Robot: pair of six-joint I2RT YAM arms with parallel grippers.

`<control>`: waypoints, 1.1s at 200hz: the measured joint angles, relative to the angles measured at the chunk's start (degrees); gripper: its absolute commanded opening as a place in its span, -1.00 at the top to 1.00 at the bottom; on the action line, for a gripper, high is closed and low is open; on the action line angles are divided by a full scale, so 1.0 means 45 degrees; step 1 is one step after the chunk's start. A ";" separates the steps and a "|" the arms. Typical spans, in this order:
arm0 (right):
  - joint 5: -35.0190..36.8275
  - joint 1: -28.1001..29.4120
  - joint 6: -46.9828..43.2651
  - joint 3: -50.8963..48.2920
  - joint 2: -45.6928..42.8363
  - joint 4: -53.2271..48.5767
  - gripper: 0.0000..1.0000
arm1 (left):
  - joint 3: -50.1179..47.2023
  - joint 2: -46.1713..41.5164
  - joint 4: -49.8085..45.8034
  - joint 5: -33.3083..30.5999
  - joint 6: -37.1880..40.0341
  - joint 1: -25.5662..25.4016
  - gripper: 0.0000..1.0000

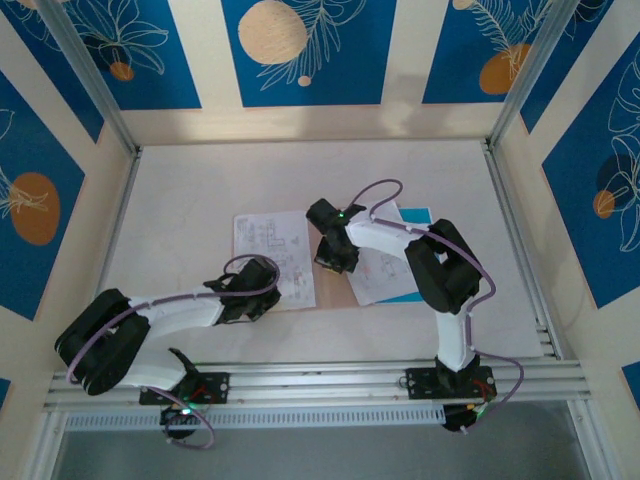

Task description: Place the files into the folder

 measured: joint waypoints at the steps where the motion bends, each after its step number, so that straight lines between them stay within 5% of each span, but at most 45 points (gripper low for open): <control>1: 0.0058 0.0015 0.0005 0.0024 0.0000 -0.0024 0.78 | 0.0000 0.0000 0.0005 0.0000 0.0000 0.0000 1.00; 40: 0.1496 0.0272 -0.0321 0.0112 -0.0219 -0.0918 0.54 | -0.0024 -0.0044 -0.0024 -0.0015 0.0000 0.0068 1.00; 103: 0.1627 0.1107 -0.0767 0.0549 -0.0345 -0.0835 0.57 | -0.0039 -0.0053 -0.0024 -0.0019 0.0005 0.0087 1.00; 220: 0.0918 0.0656 -0.1049 0.0758 0.0437 -0.0262 0.69 | -0.0039 -0.0049 -0.0024 -0.0015 0.0010 0.0087 1.00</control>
